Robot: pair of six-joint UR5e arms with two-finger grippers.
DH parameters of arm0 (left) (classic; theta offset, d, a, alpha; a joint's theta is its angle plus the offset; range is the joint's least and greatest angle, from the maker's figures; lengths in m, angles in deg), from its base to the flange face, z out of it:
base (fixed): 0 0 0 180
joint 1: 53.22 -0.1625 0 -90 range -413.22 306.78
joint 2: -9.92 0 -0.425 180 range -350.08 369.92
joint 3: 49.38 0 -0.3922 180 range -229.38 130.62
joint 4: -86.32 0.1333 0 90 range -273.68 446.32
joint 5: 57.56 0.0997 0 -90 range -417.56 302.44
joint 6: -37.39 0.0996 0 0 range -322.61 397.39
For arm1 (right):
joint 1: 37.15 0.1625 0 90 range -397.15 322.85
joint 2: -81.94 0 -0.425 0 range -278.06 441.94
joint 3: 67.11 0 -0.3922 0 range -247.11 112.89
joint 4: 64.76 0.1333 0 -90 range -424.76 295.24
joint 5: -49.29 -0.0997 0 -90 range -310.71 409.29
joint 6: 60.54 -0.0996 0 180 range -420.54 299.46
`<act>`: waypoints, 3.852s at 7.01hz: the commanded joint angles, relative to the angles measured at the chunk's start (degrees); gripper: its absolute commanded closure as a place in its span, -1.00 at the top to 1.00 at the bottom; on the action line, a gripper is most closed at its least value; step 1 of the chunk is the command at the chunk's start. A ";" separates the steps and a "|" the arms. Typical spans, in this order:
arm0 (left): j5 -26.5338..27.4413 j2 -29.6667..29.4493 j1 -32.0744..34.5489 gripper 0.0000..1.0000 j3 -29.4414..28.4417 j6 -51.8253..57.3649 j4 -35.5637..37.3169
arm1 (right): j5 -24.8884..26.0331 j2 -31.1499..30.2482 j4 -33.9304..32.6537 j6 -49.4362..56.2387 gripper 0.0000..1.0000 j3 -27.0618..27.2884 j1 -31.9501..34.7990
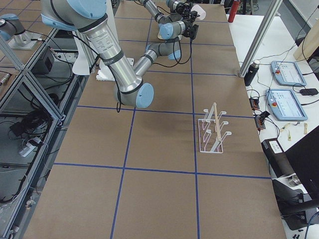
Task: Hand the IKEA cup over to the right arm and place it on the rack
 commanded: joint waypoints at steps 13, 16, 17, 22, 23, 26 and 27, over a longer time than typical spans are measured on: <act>5.97 -4.34 -7.61 -1.00 -0.31 0.61 1.24 | 3.06 0.35 0.61 0.08 0.96 -0.15 -2.12; 5.88 -4.34 -7.70 -1.00 -0.31 0.61 1.16 | 2.89 0.35 0.52 -0.09 -0.76 -0.33 -2.12; 5.79 -4.08 -7.70 -0.62 -0.31 0.78 0.72 | 2.80 0.26 0.52 0.00 -1.00 -0.59 -2.12; 5.09 -3.55 -7.09 1.00 0.04 4.30 0.10 | 2.88 0.26 0.43 0.17 -1.00 -0.51 0.77; 5.00 -3.55 -6.48 1.00 0.04 6.74 0.19 | 2.62 -0.61 0.08 0.35 -1.00 -0.51 2.96; -2.16 -2.76 -1.93 1.00 0.31 17.47 3.51 | 2.62 -2.45 -13.23 10.50 -1.00 1.68 7.54; -10.65 -2.76 4.45 1.00 0.31 17.57 7.88 | 2.62 -7.34 -20.33 14.37 -1.00 6.91 9.47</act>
